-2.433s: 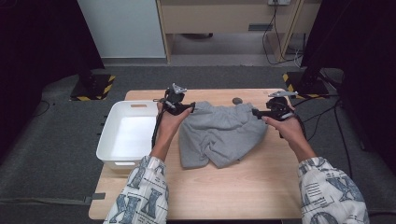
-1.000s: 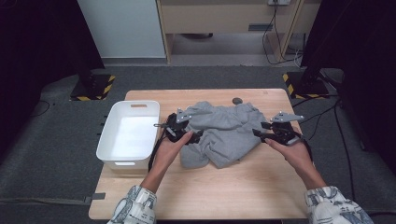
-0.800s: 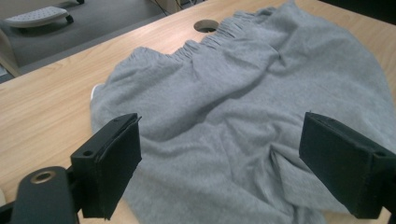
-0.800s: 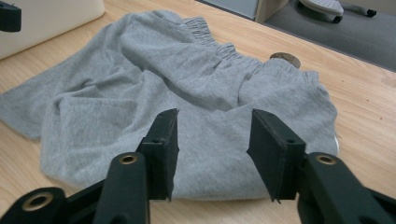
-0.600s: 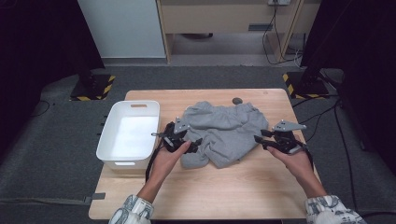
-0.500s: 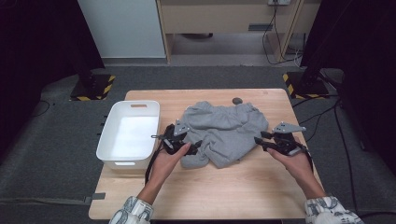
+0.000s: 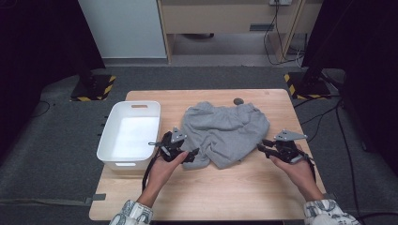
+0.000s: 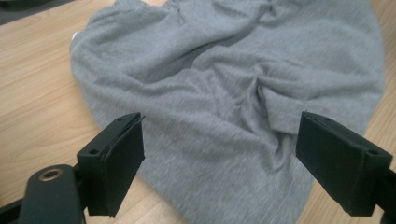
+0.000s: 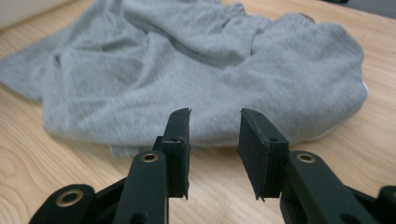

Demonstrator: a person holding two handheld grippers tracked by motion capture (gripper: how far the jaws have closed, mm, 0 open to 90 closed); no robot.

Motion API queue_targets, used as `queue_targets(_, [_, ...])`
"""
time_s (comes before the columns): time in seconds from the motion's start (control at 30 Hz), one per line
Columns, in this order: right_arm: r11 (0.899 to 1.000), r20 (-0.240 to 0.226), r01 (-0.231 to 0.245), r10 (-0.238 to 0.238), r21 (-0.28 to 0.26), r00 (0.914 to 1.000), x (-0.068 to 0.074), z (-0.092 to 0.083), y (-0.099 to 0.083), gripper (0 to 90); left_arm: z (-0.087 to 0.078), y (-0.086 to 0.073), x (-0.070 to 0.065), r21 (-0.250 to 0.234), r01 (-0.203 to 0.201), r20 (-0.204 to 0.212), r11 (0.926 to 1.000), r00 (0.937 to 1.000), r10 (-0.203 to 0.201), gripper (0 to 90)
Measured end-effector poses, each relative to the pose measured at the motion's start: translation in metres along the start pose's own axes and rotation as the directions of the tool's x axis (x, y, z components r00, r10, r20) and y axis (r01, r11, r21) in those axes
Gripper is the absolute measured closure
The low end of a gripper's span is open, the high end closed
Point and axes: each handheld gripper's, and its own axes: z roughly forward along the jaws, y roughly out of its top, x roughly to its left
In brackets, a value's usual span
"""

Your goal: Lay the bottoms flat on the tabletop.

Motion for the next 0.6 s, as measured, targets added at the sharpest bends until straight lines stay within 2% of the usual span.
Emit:
queue_targets(0.23, [0.999,-0.012,0.026,-0.026,0.032,0.9996,0.002,0.005,-0.008,69.6,0.001,-0.019,-0.008,0.068,-0.012,-0.003,0.9976,0.9999,0.012,18.1])
queue_targets(0.3, [0.999,-0.024,0.030,-0.029,0.038,0.9993,0.005,0.007,-0.008,71.0,0.002,-0.022,-0.012,0.088,-0.033,0.003,0.9955,0.9994,0.033,20.3])
queue_targets(0.5, [0.996,-0.051,0.051,-0.047,0.070,0.9976,0.007,0.010,-0.012,76.4,0.000,-0.031,-0.017,0.109,-0.033,0.001,0.9935,0.9994,0.033,23.6])
queue_targets(0.6, [0.993,-0.065,0.064,-0.058,0.096,0.9962,0.009,0.015,-0.015,78.0,-0.002,-0.033,-0.018,0.103,-0.033,0.006,0.9941,0.9994,0.033,24.4])
